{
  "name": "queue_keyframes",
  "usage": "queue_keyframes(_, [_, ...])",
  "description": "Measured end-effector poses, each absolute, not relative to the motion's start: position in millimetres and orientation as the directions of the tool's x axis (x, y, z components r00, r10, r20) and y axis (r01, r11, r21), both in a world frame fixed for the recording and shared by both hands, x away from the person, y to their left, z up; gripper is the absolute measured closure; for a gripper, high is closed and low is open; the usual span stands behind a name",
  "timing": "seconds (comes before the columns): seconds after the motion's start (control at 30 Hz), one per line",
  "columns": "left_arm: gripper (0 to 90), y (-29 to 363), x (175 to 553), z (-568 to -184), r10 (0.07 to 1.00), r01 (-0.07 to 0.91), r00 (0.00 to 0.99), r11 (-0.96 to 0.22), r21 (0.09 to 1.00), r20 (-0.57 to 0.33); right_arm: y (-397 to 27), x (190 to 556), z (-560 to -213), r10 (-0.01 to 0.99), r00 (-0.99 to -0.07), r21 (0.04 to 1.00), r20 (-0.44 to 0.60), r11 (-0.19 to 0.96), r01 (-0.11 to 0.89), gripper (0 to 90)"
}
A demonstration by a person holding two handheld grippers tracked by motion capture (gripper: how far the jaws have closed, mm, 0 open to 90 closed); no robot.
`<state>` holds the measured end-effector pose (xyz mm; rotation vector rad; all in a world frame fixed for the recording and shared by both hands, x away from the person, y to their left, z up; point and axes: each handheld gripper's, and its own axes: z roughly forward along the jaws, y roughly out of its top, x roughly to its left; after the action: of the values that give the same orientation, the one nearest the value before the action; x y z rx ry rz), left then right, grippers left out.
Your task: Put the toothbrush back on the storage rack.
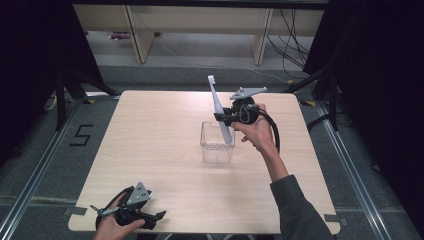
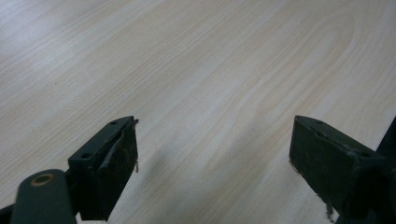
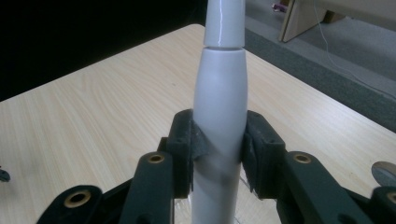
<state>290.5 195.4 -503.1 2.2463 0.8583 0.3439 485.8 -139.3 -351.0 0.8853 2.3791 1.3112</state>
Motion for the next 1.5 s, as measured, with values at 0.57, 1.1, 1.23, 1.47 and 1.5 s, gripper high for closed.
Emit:
queue_keyframes(0.57, [14.8, 196, 290, -503, 0.662, 0.482, 0.749, -0.538, 0.692, -0.007, -125, 497, -382, 0.64, -0.767, 0.782, 0.034, 0.461, 0.419, 66.6])
queue_keyframes(1.1, [14.8, 196, 290, -503, 0.666, 0.481, 0.746, -0.537, 0.693, -0.002, -117, 502, -403, 0.632, -0.775, 0.74, 0.016, 0.514, 0.434, 66.7])
queue_keyframes(1.23, [14.8, 196, 290, -503, 0.668, 0.483, 0.744, -0.535, 0.693, -0.003, -116, 503, -409, 0.629, -0.777, 0.721, 0.009, 0.534, 0.442, 66.6])
queue_keyframes(1.47, [14.8, 195, 289, -503, 0.671, 0.489, 0.741, -0.531, 0.693, -0.009, -113, 503, -413, 0.628, -0.778, 0.703, 0.01, 0.549, 0.452, 66.6])
queue_keyframes(1.5, [14.8, 195, 290, -503, 0.671, 0.489, 0.741, -0.53, 0.693, -0.009, -113, 503, -413, 0.627, -0.779, 0.705, -0.011, 0.557, 0.439, 66.7])
